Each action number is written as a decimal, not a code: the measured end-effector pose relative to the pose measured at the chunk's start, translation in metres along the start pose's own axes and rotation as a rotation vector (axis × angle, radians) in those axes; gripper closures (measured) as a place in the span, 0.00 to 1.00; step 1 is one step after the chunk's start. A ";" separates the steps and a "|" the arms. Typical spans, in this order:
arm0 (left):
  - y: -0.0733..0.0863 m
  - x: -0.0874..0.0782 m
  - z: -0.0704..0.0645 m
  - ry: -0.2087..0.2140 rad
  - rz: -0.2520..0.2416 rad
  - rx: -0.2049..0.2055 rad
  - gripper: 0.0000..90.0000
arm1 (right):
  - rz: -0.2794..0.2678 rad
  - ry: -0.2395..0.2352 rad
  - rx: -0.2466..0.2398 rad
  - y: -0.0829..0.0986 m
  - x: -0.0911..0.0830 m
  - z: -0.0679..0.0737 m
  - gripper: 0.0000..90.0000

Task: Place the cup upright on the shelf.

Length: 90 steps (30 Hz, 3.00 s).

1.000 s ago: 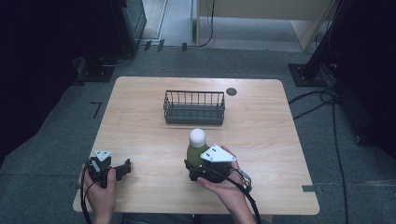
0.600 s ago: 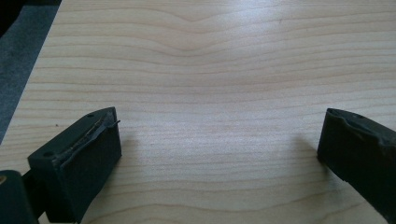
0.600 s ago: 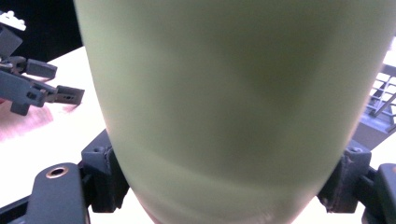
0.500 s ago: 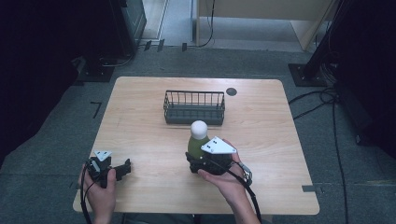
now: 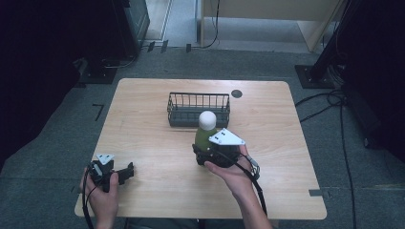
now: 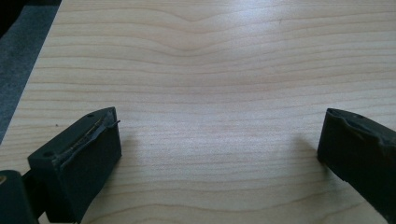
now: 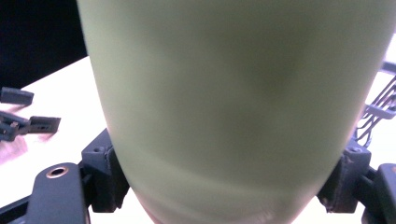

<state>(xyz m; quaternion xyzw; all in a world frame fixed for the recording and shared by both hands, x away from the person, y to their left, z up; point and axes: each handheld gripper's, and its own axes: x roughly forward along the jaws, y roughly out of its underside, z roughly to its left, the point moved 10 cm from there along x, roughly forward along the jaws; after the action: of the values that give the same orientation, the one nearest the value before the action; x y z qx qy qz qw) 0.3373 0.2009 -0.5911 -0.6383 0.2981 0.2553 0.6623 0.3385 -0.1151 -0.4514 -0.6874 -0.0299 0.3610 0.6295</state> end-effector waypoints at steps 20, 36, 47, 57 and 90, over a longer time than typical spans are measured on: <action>0.000 0.000 0.000 0.000 0.001 0.000 0.00 | -0.037 0.054 -0.011 -0.039 0.006 -0.028 0.22; 0.000 0.000 0.000 0.000 0.001 0.000 0.00 | -0.080 0.099 0.003 -0.085 0.011 -0.056 0.22; 0.000 0.000 0.000 -0.001 0.000 0.000 0.00 | -0.099 0.131 0.006 -0.109 0.025 -0.070 0.22; 0.000 0.000 0.000 0.000 0.001 0.000 0.00 | -0.120 0.173 0.016 -0.126 0.043 -0.091 0.22; 0.000 0.000 -0.001 0.004 0.002 0.007 0.00 | -0.064 0.237 0.097 -0.094 0.106 -0.129 0.22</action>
<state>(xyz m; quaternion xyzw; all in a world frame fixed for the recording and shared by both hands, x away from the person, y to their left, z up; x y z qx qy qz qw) 0.3371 0.2004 -0.5912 -0.6361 0.3008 0.2539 0.6636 0.5247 -0.1517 -0.4232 -0.6928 0.0403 0.2582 0.6722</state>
